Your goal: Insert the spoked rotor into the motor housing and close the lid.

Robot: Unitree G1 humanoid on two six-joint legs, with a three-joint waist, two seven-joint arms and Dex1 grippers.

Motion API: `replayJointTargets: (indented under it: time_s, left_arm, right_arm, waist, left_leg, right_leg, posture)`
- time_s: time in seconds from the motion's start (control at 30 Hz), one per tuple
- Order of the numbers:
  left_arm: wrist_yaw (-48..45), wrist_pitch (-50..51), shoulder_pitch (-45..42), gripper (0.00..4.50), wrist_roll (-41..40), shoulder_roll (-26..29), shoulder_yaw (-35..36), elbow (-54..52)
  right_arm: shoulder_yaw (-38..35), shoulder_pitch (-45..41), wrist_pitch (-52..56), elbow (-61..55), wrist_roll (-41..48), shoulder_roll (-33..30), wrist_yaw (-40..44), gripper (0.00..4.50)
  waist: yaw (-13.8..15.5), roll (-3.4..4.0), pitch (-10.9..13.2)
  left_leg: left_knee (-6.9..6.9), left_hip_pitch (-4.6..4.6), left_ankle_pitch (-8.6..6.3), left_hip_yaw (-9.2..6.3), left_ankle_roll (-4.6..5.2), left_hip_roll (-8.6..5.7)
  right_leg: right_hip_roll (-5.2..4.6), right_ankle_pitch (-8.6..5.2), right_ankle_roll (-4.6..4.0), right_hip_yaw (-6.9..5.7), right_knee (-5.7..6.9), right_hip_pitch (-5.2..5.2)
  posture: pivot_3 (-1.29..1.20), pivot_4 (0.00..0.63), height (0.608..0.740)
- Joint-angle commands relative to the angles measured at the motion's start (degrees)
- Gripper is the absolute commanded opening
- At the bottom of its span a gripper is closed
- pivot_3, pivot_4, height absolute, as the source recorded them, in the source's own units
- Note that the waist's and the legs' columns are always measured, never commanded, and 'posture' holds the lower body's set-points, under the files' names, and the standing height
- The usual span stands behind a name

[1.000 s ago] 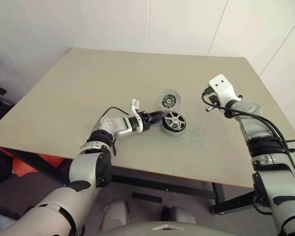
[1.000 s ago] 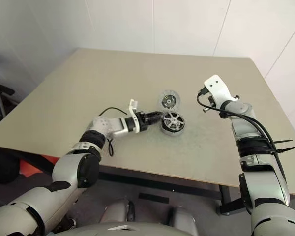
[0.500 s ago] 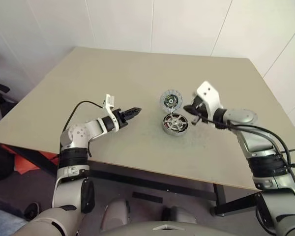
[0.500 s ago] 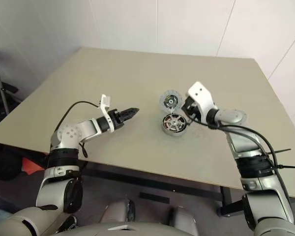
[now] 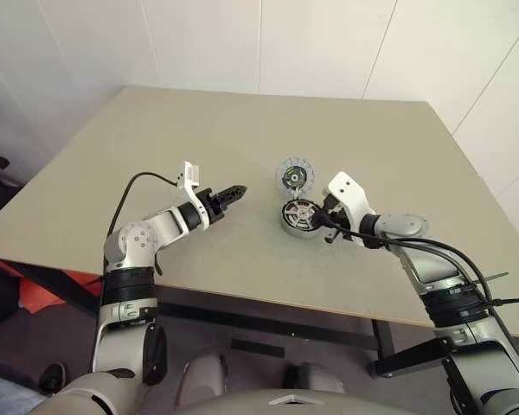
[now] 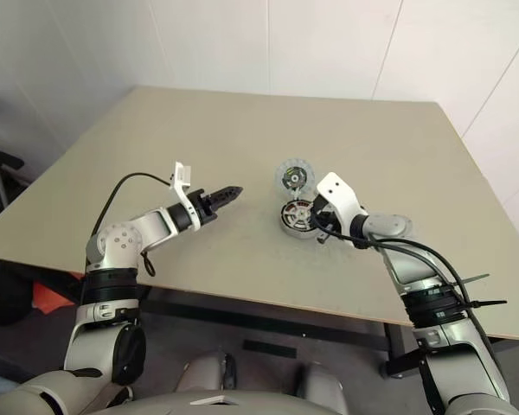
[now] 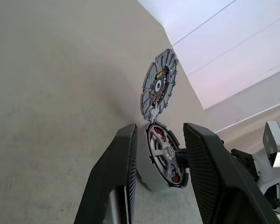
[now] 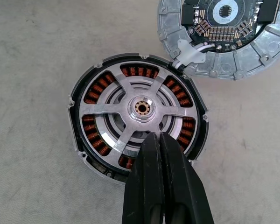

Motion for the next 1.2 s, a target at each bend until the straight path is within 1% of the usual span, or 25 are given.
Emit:
replayJointTargets:
  time_s: [0.03, 0.23, 0.33, 0.4, 0.5, 0.6, 0.63, 0.7, 0.77, 0.8, 0.83, 0.9, 1.07, 1.13, 1.2]
  left_arm:
    - [0.0, -1.2, -0.4, 1.65, -0.8, 0.6, 0.2, -1.1]
    - [-0.1, -2.2, 0.6, 1.65, 0.1, 0.3, -1.2, -0.7]
    - [-0.2, -2.5, 0.8, 1.65, 0.0, 0.4, -1.5, -0.7]
    - [-0.4, -3.1, 0.9, 1.65, 0.4, 0.9, -1.6, -0.5]
    - [-0.7, -3.9, 0.7, 1.65, 0.7, 1.8, -1.6, 0.1]
    - [-0.8, -4.6, 0.8, 1.68, 0.9, 2.4, -1.7, 0.4]
    - [-0.9, -4.9, 0.8, 1.68, 1.0, 2.6, -1.8, 0.5]
    - [-0.9, -5.4, 0.9, 1.68, 1.0, 2.9, -1.6, 0.6]
    - [-0.7, -5.8, 1.1, 1.68, 1.1, 3.1, -1.5, 0.6]
    - [-0.7, -6.1, 1.3, 1.68, 1.2, 3.3, -1.4, 0.6]
    - [-0.6, -6.3, 1.5, 1.68, 1.2, 3.4, -1.3, 0.4]
    - [-0.2, -6.8, 1.9, 1.68, 1.1, 3.5, -0.9, 0.1]
    - [1.0, -6.8, 2.1, 1.68, -1.2, 3.0, 1.5, -1.2]
    - [1.3, -6.8, 2.6, 1.68, -1.1, 3.0, 1.5, -1.8]
    - [1.8, -6.9, 3.3, 1.68, -0.9, 2.9, 1.4, -2.2]
  right_arm:
    - [-1.3, -1.9, -0.1, -0.4, -0.3, -0.2, -0.9, 0.00]
    - [-2.9, -7.1, -0.6, -2.7, 0.4, -1.2, -1.0, 0.00]
    - [-2.4, -9.5, -1.9, -3.3, 0.0, -1.9, -0.1, 0.00]
    - [-0.3, -10.5, -4.0, -1.9, -1.6, -3.5, 2.0, 0.00]
    - [4.6, -12.4, -9.6, 2.0, -5.0, -7.7, 8.7, 0.00]
    - [7.3, -15.9, -15.9, 5.4, -6.5, -9.6, 14.7, 0.60]
    - [8.4, -17.2, -19.6, 7.0, -7.7, -10.3, 16.4, 0.89]
    - [10.6, -20.7, -27.5, 10.3, -9.8, -11.4, 20.4, 1.52]
    - [12.6, -24.1, -34.3, 13.2, -10.9, -12.4, 25.5, 2.25]
    - [13.8, -26.0, -37.7, 14.4, -11.4, -12.6, 28.5, 2.54]
    - [14.9, -27.6, -40.6, 15.4, -11.4, -12.6, 31.5, 2.93]
    - [16.4, -29.6, -45.1, 17.2, -11.8, -12.2, 35.6, 3.53]
    - [19.7, -30.7, -55.2, 21.5, -14.6, -12.1, 40.7, 3.53]
    - [21.5, -31.2, -58.2, 24.8, -16.4, -10.9, 41.6, 3.53]
    - [23.1, -31.9, -61.5, 28.7, -19.3, -9.5, 40.5, 3.53]
  waist:
    - [0.0, 0.00, 0.0]
    - [0.1, 0.01, 0.0]
    - [0.1, 0.01, 0.0]
    - [0.1, 0.01, 0.0]
    - [0.3, 0.00, 0.0]
    - [0.2, 0.01, 0.0]
    - [0.2, 0.01, 0.0]
    - [0.0, 0.01, 0.0]
    - [0.0, 0.00, 0.0]
    - [0.0, 0.01, 0.0]
    - [0.0, 0.00, 0.0]
    - [0.0, 0.00, 0.0]
    - [0.1, -0.03, 0.0]
    - [0.1, -0.03, 0.0]
    - [-0.1, -0.03, 0.0]
  left_leg:
    - [0.00, 0.00, 0.00, 0.00, 0.00, 0.00]
    - [0.02, -0.01, 0.02, 0.00, -0.02, 0.00]
    - [-0.01, -0.03, 0.02, 0.00, -0.02, -0.01]
    - [-0.05, -0.07, 0.01, 0.00, -0.01, -0.01]
    - [-0.05, -0.17, -0.02, 0.01, 0.03, -0.01]
    - [-0.03, -0.20, -0.04, 0.02, 0.06, -0.02]
    - [0.00, -0.22, -0.04, 0.03, 0.06, -0.02]
    - [0.07, -0.29, -0.04, 0.03, 0.06, -0.01]
    - [0.15, -0.40, -0.03, 0.03, 0.06, 0.01]
    - [0.16, -0.42, -0.02, 0.02, 0.05, 0.02]
    - [0.17, -0.42, -0.03, 0.03, 0.06, 0.02]
    - [0.18, -0.45, -0.03, 0.02, 0.07, 0.03]
    - [0.33, -0.61, -0.09, 0.01, 0.21, 0.03]
    - [0.39, -0.66, -0.11, 0.00, 0.24, 0.03]
    - [0.48, -0.68, -0.13, 0.00, 0.27, 0.06]
  right_leg:
    - [0.00, 0.00, 0.00, 0.00, 0.00, 0.00]
    - [0.00, 0.00, 0.00, 0.01, 0.01, -0.02]
    - [0.00, 0.00, 0.00, 0.01, 0.01, -0.04]
    - [0.00, 0.00, -0.01, 0.01, 0.00, -0.08]
    - [0.00, 0.17, -0.30, 0.00, -0.01, -0.14]
    - [-0.01, 0.17, -0.30, 0.01, -0.02, -0.16]
    - [-0.01, 0.17, -0.30, 0.01, 0.00, -0.20]
    - [-0.01, 0.18, -0.32, 0.01, 0.06, -0.29]
    - [-0.01, 0.20, -0.36, 0.01, 0.18, -0.43]
    - [0.00, 0.21, -0.38, 0.01, 0.19, -0.44]
    - [0.00, 0.22, -0.40, 0.01, 0.21, -0.45]
    - [0.00, 0.23, -0.42, 0.00, 0.21, -0.45]
    - [-0.01, 0.24, -0.45, -0.02, 0.20, -0.48]
    - [-0.02, 0.25, -0.45, -0.03, 0.22, -0.52]
    - [-0.02, 0.25, -0.46, -0.03, 0.26, -0.52]
  posture:
    - [0.00, 0.000, 0.740]
    - [0.00, 0.000, 0.740]
    - [0.00, 0.000, 0.740]
    - [0.00, 0.000, 0.740]
    - [0.00, 0.000, 0.740]
    - [0.00, 0.000, 0.740]
    - [0.00, 0.000, 0.740]
    - [0.00, 0.000, 0.740]
    - [0.00, 0.000, 0.740]
    - [0.00, 0.000, 0.740]
    - [0.00, 0.000, 0.740]
    - [0.00, 0.000, 0.740]
    - [0.00, 0.000, 0.740]
    - [0.00, 0.000, 0.740]
    - [0.00, 0.000, 0.740]
